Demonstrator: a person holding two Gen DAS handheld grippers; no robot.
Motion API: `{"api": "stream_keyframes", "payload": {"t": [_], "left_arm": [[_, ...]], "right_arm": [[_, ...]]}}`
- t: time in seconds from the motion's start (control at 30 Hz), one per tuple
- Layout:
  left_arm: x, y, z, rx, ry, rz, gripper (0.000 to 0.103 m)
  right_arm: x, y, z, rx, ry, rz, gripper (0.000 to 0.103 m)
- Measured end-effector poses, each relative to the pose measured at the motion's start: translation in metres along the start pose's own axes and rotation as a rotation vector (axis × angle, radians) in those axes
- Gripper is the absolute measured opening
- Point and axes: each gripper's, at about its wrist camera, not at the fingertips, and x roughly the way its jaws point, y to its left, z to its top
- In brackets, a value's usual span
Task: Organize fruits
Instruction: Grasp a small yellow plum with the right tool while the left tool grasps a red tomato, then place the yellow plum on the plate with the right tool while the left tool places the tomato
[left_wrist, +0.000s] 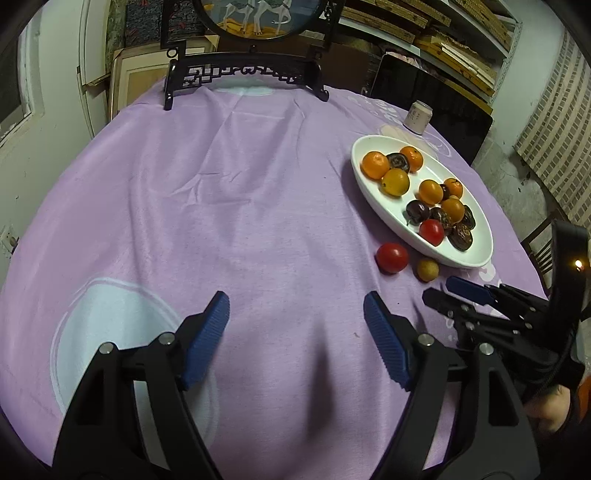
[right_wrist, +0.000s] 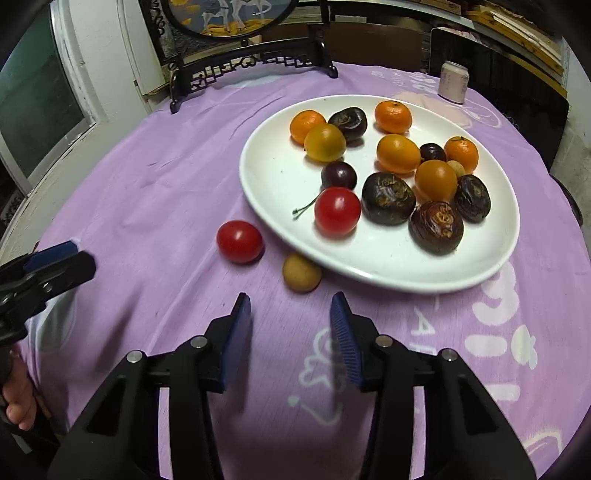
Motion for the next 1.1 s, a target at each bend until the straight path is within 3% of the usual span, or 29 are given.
{"api": "stream_keyframes", "payload": {"t": [0.07,0.3,0.47,0.8,0.97,1.1], "left_arm": [[0.000,0.002,0.000,-0.002,-0.001,-0.004,0.077],[0.004,-0.007,0.002,0.020,0.006,-0.004,0.077],[0.011,-0.025,0.008,0.059,0.020,0.001,0.077],[0.049,-0.098,0.020,0.225,0.039,-0.016,0.076],[0.076,-0.110,0.023,0.239,0.098,0.007,0.052],[0.091,-0.110,0.025,0.232,0.128,0.033,0.051]], "right_arm": [[0.005,0.001,0.004,-0.005,0.001,-0.006,0.045],[0.018,-0.001,0.012,-0.018,-0.007,-0.022,0.024],[-0.004,-0.013,-0.003,0.015,-0.014,0.028,0.024],[-0.052,-0.059,-0.037,0.056,-0.059,0.013,0.024],[-0.060,-0.074,-0.044,0.085,-0.080,0.032,0.024],[-0.057,-0.082,-0.044,0.106,-0.079,0.047,0.024]]}}
